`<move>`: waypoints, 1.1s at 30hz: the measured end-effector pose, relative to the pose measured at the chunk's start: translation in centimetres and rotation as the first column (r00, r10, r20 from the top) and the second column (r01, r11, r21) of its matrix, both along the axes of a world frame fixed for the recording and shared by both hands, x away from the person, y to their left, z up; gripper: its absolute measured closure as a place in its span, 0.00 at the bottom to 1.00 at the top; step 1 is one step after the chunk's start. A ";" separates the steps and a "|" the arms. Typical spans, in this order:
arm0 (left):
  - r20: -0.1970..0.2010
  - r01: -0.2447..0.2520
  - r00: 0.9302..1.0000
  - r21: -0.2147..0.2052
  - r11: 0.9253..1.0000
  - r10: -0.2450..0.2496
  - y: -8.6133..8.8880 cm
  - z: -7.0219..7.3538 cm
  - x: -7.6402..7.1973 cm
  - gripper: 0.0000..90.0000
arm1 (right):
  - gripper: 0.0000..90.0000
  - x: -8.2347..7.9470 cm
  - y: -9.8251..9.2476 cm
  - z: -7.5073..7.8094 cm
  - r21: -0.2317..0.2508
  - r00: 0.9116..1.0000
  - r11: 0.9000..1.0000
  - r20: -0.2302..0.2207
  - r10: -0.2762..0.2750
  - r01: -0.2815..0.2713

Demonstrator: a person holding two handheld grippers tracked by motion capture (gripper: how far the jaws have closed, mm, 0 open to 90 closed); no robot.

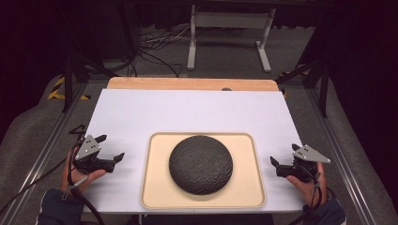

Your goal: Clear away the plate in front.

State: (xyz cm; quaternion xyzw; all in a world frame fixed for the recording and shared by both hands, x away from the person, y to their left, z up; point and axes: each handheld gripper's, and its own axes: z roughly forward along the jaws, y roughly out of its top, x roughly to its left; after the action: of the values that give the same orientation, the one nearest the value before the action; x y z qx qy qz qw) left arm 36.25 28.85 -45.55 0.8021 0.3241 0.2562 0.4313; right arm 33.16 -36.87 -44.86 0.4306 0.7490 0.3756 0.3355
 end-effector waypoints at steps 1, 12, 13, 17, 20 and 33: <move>-0.002 -0.001 1.000 -0.002 1.000 0.001 0.0 -0.1 -0.1 0.07 | 0.05 0.0 0.0 0.0 -0.001 1.000 1.000 -0.001 0.003 -0.003; 0.010 0.011 1.000 0.032 0.999 -0.011 -0.5 -0.1 -0.6 0.07 | 0.05 0.0 0.2 0.0 -0.003 1.000 1.000 0.001 0.015 -0.015; 0.011 0.012 1.000 0.036 0.999 -0.013 -0.6 0.0 -0.6 0.07 | 0.05 0.0 0.2 0.0 -0.003 1.000 1.000 0.002 0.013 -0.013; 0.009 0.021 1.000 0.048 0.999 -0.021 -0.9 -0.1 -0.6 0.07 | 0.05 -0.1 0.2 0.1 0.000 1.000 1.000 0.006 0.012 -0.012; 0.015 0.027 1.000 0.059 0.998 -0.028 -1.0 -0.1 -0.7 0.06 | 0.05 -0.1 0.3 0.1 0.000 1.000 1.000 0.009 0.011 -0.011; 0.025 0.055 0.998 0.069 0.996 -0.057 -1.6 0.1 -0.5 0.07 | 0.05 -0.6 0.3 0.3 -0.009 1.000 1.000 0.010 0.009 -0.008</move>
State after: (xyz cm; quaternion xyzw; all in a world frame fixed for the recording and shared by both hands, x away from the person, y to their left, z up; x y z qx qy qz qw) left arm 35.77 27.24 -45.46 0.8215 0.2868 0.2659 0.4149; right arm 32.53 -36.62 -44.60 0.4240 0.7510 0.3756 0.3394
